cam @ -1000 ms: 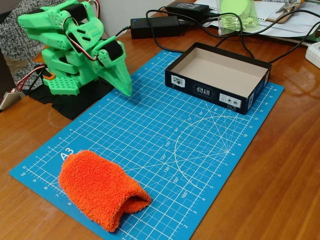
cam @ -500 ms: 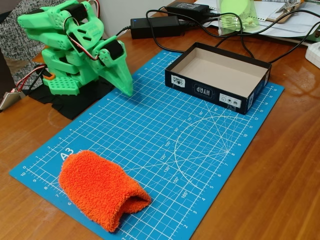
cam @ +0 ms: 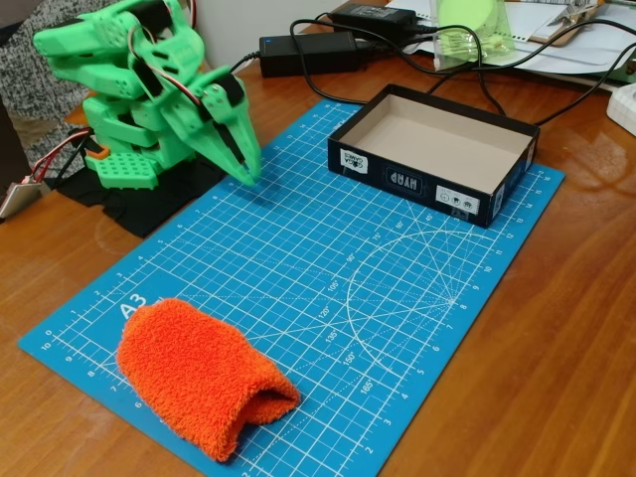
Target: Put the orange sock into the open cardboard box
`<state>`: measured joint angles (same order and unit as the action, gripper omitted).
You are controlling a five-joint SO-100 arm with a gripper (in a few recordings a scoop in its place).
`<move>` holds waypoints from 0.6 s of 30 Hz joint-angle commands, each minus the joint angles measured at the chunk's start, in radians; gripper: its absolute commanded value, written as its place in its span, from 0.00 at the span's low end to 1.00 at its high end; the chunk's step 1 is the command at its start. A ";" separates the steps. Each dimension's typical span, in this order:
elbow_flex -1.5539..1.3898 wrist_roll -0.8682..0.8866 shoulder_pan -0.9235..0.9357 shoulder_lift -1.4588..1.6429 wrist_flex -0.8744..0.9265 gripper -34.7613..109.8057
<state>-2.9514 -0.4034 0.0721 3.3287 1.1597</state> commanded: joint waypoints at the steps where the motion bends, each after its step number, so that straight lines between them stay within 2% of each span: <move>1: 0.218 -0.054 0.037 -0.184 0.061 0.27; 6: 0.778 -0.252 0.109 -0.650 0.210 0.25; 11: 1.206 -0.469 0.339 -0.996 0.227 0.29; 18: 1.270 -0.847 0.532 -1.154 0.198 0.31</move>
<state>-1.7227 -1.1075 0.5277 2.2273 1.3729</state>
